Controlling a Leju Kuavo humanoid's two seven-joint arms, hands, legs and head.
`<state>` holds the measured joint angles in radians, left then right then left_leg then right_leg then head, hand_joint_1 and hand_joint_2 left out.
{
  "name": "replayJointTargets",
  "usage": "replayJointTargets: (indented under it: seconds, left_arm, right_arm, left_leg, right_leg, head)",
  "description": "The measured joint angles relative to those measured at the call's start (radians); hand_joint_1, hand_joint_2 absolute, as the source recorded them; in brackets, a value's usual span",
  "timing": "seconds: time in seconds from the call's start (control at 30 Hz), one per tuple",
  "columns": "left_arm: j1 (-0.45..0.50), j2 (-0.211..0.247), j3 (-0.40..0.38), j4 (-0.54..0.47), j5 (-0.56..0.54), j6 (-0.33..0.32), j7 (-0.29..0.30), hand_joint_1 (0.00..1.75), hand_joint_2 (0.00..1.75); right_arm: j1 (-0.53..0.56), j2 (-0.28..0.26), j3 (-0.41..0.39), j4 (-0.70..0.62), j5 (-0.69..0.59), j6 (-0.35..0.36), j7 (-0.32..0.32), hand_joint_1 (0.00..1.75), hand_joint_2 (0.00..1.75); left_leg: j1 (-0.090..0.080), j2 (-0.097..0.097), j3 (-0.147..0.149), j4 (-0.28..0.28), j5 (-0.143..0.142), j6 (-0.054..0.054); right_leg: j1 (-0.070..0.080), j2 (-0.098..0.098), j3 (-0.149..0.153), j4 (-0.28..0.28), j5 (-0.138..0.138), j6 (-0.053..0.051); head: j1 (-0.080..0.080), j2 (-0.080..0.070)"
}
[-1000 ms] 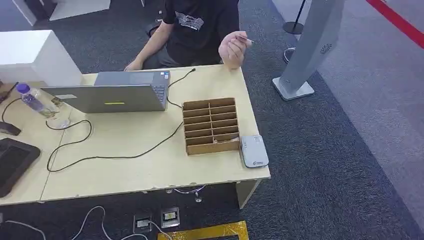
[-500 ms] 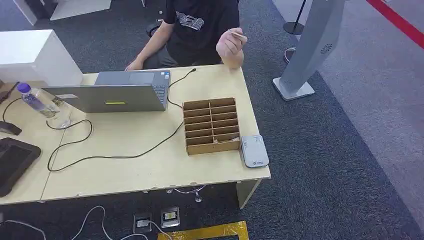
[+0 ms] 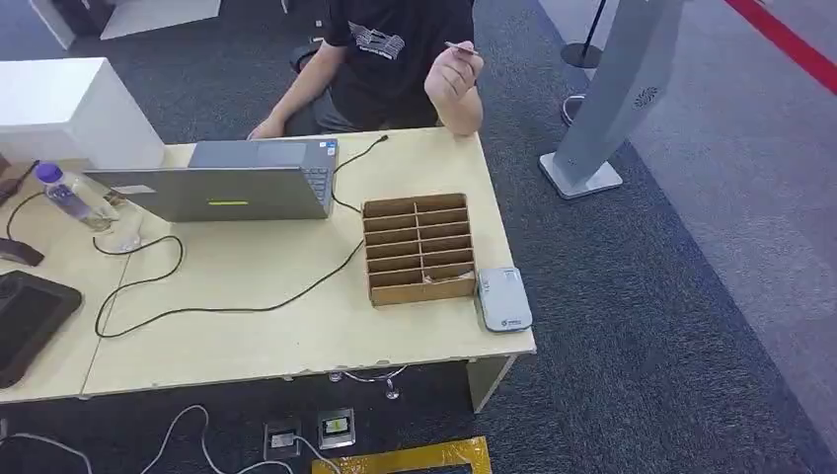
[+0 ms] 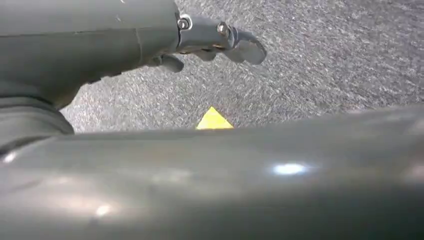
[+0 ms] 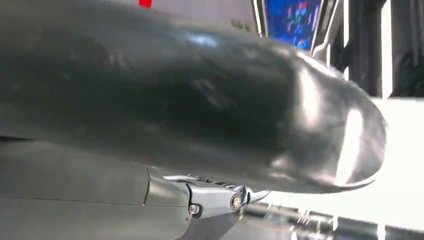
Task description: Pass the card to the sensor for recognition and then transmit it.
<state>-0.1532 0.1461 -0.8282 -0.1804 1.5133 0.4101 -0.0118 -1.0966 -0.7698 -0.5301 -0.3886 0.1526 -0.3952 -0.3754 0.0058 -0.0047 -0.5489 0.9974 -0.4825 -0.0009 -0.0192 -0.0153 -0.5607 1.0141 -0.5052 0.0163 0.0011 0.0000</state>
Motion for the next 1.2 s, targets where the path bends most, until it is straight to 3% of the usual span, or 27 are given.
replayJointTargets:
  seconds: [0.2,0.43,0.47,0.6,0.7,0.83,1.03,1.2]
  left_arm:
    - [-0.003,0.015,0.000,0.000,-0.021,-0.019,0.010,0.00,0.00]
    - [-0.008,0.027,0.000,0.000,-0.036,-0.052,0.011,0.00,0.00]
    - [-0.008,0.028,0.000,0.000,-0.037,-0.058,0.011,0.00,0.00]
    - [-0.009,0.031,0.000,0.000,-0.041,-0.069,0.011,0.00,0.00]
    - [-0.009,0.034,0.000,0.000,-0.055,-0.082,0.011,0.00,0.00]
    - [-0.009,0.039,0.000,0.000,-0.066,-0.094,0.011,0.00,0.00]
    - [-0.010,0.038,0.000,0.000,-0.077,-0.104,-0.013,0.00,0.00]
    - [-0.008,0.038,-0.001,0.000,-0.089,-0.109,-0.023,0.00,0.00]
  right_arm:
    - [-0.059,0.029,0.318,-0.105,-0.029,0.073,0.080,0.00,0.00]
    - [-0.082,0.094,0.676,-0.260,0.052,0.187,0.242,0.00,0.00]
    - [-0.088,0.105,0.721,-0.276,0.069,0.209,0.254,0.00,1.75]
    - [-0.105,0.139,0.856,-0.314,0.114,0.277,0.268,0.00,1.75]
    - [-0.115,0.177,0.967,-0.336,0.163,0.369,0.292,0.00,1.75]
    - [-0.115,0.216,1.067,-0.349,0.219,0.426,0.320,0.00,1.75]
    - [-0.092,0.297,1.176,-0.351,0.333,0.436,0.330,0.00,1.75]
    - [-0.059,0.355,1.218,-0.343,0.380,0.421,0.334,0.00,1.75]
  left_leg:
    - [0.000,0.000,-0.001,0.000,0.002,0.001]
    - [0.001,-0.001,-0.001,0.000,0.003,0.002]
    - [0.001,-0.001,0.000,0.000,0.003,0.002]
    - [0.001,-0.002,-0.001,0.000,0.003,0.002]
    - [0.001,-0.001,-0.001,0.000,0.003,0.002]
    - [0.001,-0.003,-0.002,0.000,0.003,0.002]
    - [0.001,-0.001,-0.001,0.000,0.003,0.001]
    - [0.001,-0.003,-0.002,0.000,0.003,0.001]
  right_leg:
    - [0.000,0.000,0.000,0.001,0.000,0.000]
    - [0.001,0.000,0.000,0.002,0.000,0.000]
    - [0.001,0.000,0.000,0.002,0.000,0.000]
    - [0.001,-0.001,0.000,0.002,0.000,0.000]
    - [0.001,0.000,-0.001,0.002,0.000,0.000]
    - [0.001,-0.002,-0.001,0.002,0.000,0.000]
    - [0.001,0.001,-0.002,0.002,0.000,0.000]
    - [0.002,-0.001,-0.002,0.002,0.000,0.000]
  head:
    - [0.000,0.000]
    - [0.000,0.000]
    - [0.000,0.000]
    - [0.000,0.000]
    - [0.001,0.000]
    - [0.000,0.000]
    - [0.000,0.000]
    - [0.001,0.000]
